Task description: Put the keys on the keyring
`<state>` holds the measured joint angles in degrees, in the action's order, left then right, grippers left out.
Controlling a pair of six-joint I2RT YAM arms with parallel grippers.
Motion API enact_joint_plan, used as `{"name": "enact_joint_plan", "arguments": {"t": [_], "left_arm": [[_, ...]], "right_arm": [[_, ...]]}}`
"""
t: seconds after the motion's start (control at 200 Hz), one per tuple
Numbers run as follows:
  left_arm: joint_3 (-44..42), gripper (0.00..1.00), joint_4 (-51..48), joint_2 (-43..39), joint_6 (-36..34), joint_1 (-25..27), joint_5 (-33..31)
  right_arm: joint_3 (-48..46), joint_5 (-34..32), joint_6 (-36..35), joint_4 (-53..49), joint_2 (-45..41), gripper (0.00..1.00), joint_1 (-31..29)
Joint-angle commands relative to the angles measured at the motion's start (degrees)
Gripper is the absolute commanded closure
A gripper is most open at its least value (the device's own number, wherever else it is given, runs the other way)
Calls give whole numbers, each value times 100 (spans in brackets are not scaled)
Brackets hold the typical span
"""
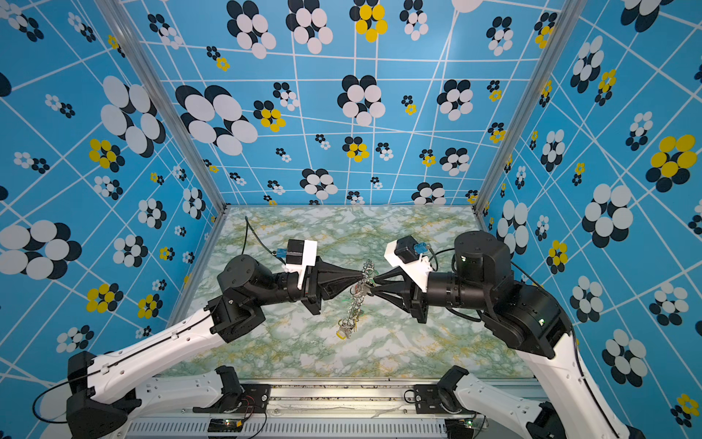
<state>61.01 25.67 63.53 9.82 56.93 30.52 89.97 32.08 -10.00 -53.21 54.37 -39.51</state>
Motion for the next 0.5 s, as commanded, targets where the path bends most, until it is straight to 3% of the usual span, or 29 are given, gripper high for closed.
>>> {"name": "enact_joint_plan", "arguments": {"t": [0.0,0.495], "left_arm": [[226,100,272,-166,-8,-14,-53],[253,100,351,-141,45,-6,-11]], "right_arm": [[-85,7,17,40,-177,70,6],[-775,378,266,541,-389,71,5]]}}
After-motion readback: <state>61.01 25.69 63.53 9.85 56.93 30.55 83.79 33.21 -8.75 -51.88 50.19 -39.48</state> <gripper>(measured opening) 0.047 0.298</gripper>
